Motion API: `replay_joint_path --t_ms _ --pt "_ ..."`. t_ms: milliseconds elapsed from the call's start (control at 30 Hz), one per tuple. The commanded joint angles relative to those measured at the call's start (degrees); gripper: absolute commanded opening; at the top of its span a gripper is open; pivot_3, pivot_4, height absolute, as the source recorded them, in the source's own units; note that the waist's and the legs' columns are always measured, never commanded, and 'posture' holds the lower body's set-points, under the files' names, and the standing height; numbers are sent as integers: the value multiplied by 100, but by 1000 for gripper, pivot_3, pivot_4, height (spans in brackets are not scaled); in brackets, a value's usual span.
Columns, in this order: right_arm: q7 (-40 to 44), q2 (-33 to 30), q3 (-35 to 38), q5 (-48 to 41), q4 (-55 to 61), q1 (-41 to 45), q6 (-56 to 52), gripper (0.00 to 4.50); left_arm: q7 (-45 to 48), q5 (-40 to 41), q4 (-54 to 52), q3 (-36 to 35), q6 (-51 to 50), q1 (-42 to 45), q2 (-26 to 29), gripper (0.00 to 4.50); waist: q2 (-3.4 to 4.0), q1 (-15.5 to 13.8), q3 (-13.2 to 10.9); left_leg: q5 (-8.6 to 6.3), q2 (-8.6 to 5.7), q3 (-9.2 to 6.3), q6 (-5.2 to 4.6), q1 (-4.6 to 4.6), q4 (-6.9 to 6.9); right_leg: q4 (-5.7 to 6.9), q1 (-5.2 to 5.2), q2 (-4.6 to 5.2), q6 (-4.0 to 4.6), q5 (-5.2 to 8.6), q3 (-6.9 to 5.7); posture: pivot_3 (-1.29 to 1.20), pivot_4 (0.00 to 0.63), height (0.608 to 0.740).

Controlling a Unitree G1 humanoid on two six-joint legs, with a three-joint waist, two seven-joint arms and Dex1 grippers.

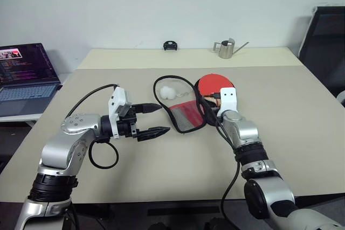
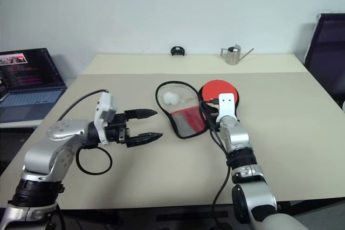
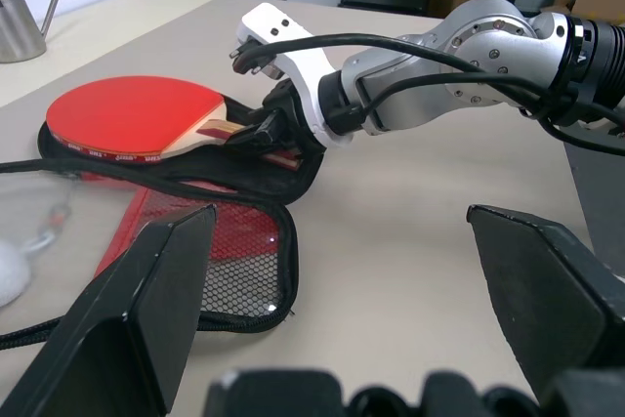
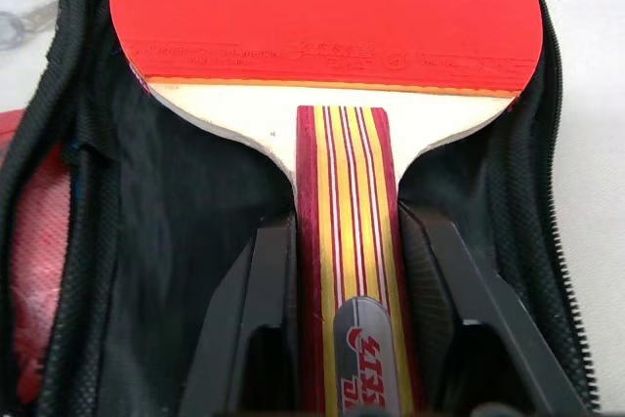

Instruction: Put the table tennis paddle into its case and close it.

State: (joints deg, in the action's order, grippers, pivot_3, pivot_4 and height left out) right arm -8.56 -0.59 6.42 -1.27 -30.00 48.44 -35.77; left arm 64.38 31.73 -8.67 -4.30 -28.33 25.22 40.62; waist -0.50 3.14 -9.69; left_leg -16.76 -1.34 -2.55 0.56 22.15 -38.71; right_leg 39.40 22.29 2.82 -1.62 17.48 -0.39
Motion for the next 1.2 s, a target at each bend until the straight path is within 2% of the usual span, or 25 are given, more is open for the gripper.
replay_joint_path --t_ms 33,200,367,567,733,900,1200 --pt "-75 43 26 -29 99 187 65 2662 -2 121 -157 -87 46 82 0 4500 0 0 0 0 0 0 0 0 0 0 0 0 0 0 0 0 150 740" --pt "-46 19 -63 35 140 184 8 4451 -15 101 -139 -71 60 86 -25 4500 0 1 0 0 0 0 0 0 0 0 0 0 0 0 0 0 150 740" --pt "262 57 -54 -246 982 7 -397 4480 -86 42 -25 -85 67 106 -65 4500 0 -1 0 0 0 0 0 0 0 0 0 0 0 0 0 0 150 740" --pt "1391 -328 -941 -318 2998 -895 -535 4480 -303 -166 306 -101 211 203 -112 4500 0 -19 0 -1 0 -4 -2 2 1 -5 -1 0 0 0 -3 0 150 740" --pt "2040 -870 -832 -715 4172 -1350 -1135 4480 -1294 -1128 1441 -100 999 690 -308 4500 -2 -104 0 -1 -2 -8 -2 3 -1 -5 -2 0 -1 0 -7 0 150 740" --pt "2453 -1387 -34 -1363 4577 -1399 -1715 4480 -2126 -1869 2904 -18 1665 1247 -542 4500 -3 -147 0 -1 -4 -14 -2 1 -3 -1 -4 0 -2 -1 -15 0 150 740" --pt "2744 -2014 308 -1670 4521 -1176 -1774 4480 -2754 -2517 4638 110 2367 1817 -921 4500 -4 -132 0 -1 -4 -18 -1 36 -4 -21 11 1 -2 -1 -23 0 150 740"
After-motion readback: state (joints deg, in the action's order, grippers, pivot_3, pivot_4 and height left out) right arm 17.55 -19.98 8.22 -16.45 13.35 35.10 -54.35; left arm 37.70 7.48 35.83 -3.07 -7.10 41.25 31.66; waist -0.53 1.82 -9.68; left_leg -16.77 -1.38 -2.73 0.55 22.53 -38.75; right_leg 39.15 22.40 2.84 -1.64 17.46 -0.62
